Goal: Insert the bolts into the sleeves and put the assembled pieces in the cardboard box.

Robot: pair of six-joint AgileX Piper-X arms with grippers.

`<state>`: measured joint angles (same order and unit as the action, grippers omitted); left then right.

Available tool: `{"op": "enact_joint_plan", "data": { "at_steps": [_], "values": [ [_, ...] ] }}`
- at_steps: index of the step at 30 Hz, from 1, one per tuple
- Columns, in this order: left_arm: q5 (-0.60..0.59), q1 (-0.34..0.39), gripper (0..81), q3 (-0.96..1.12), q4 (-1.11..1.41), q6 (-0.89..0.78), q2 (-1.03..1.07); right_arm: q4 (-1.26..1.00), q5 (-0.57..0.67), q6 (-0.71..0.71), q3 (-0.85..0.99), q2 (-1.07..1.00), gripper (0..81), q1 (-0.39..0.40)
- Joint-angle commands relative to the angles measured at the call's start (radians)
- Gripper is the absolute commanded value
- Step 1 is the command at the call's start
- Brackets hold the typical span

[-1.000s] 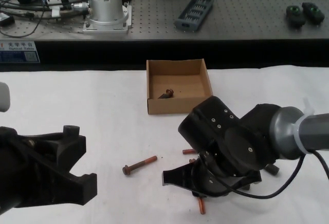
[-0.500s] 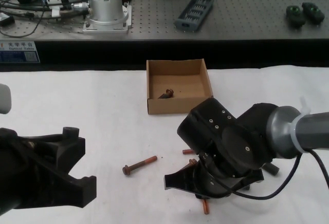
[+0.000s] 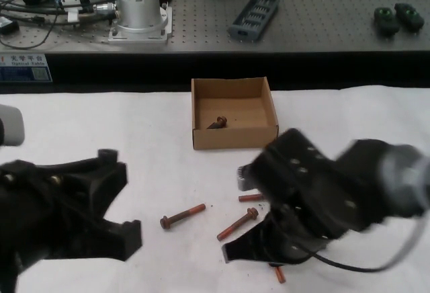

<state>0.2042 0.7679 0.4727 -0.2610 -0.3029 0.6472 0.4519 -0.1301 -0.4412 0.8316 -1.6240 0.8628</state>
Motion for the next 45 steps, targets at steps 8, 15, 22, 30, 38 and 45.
{"op": "enact_joint_plan", "data": {
  "at_steps": [8,15,22,30,38,45],
  "values": [
    [-0.195,-0.003,8.3,-0.268,0.51,-0.119,0.038,-0.355,0.211,0.009,-0.295,0.447,5.1,-0.149],
    [-0.337,-0.003,8.3,-0.293,0.69,-0.117,0.174,-0.702,0.548,-0.046,-0.391,0.545,5.1,-0.226],
    [-0.501,-0.003,8.3,-0.293,0.867,-0.173,0.368,-1.037,0.714,-0.145,-0.498,0.545,5.1,-0.226],
    [-0.623,-0.003,8.3,-0.293,1.042,-0.226,0.535,-1.173,0.725,-0.21,-0.598,0.549,5.1,-0.226],
    [-0.749,0.01,8.3,-0.276,1.088,-0.268,0.609,-1.183,0.732,-0.21,-0.605,0.549,5.1,-0.226],
    [-0.798,0.064,8.3,-0.252,1.086,-0.259,0.636,-1.183,0.732,-0.21,-0.605,0.549,5.1,-0.226]
  ]
}}
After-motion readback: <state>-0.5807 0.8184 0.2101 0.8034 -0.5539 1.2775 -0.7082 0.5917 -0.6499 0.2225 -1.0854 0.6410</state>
